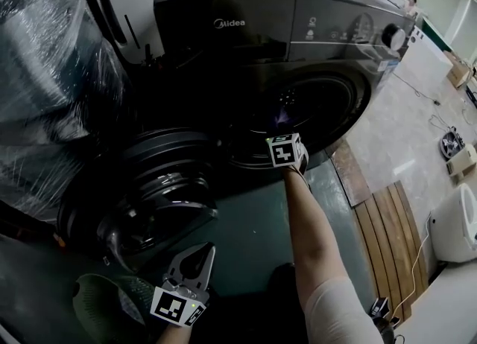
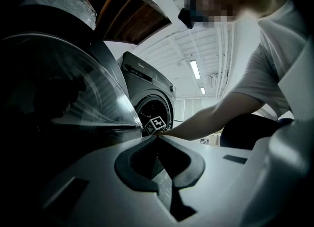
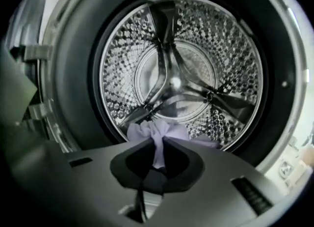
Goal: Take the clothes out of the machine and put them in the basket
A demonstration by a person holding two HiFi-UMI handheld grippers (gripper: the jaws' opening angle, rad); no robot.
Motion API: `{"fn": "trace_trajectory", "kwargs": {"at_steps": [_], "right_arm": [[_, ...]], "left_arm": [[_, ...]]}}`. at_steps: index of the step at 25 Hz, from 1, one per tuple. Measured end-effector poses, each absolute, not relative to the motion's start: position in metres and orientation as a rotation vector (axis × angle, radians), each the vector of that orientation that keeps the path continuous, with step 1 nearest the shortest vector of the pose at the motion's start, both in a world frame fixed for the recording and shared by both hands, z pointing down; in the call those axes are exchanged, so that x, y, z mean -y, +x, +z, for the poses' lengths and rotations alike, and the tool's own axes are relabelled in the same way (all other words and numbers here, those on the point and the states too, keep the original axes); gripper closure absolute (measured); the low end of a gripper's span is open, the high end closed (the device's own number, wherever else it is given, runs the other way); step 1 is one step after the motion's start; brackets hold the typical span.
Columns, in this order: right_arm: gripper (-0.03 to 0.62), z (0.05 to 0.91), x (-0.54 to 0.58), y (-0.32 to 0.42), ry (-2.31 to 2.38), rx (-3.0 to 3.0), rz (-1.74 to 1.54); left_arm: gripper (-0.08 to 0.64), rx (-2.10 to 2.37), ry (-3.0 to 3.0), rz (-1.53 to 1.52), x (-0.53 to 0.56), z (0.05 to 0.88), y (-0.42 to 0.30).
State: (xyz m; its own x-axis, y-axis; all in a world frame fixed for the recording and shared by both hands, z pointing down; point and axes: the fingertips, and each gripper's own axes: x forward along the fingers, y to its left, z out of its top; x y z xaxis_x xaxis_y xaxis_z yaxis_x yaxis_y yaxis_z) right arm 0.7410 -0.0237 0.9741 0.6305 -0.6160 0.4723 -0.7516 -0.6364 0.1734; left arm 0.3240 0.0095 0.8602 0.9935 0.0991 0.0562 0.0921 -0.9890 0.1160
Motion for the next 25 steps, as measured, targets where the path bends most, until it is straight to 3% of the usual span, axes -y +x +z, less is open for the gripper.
{"fn": "trace_trajectory", "kwargs": {"at_steps": [25], "right_arm": [[0.556, 0.835, -0.042, 0.664, 2.830, 1.257, 0.293]], "left_arm": [[0.538, -0.370, 3.010, 0.009, -0.034, 0.835, 0.292]]}}
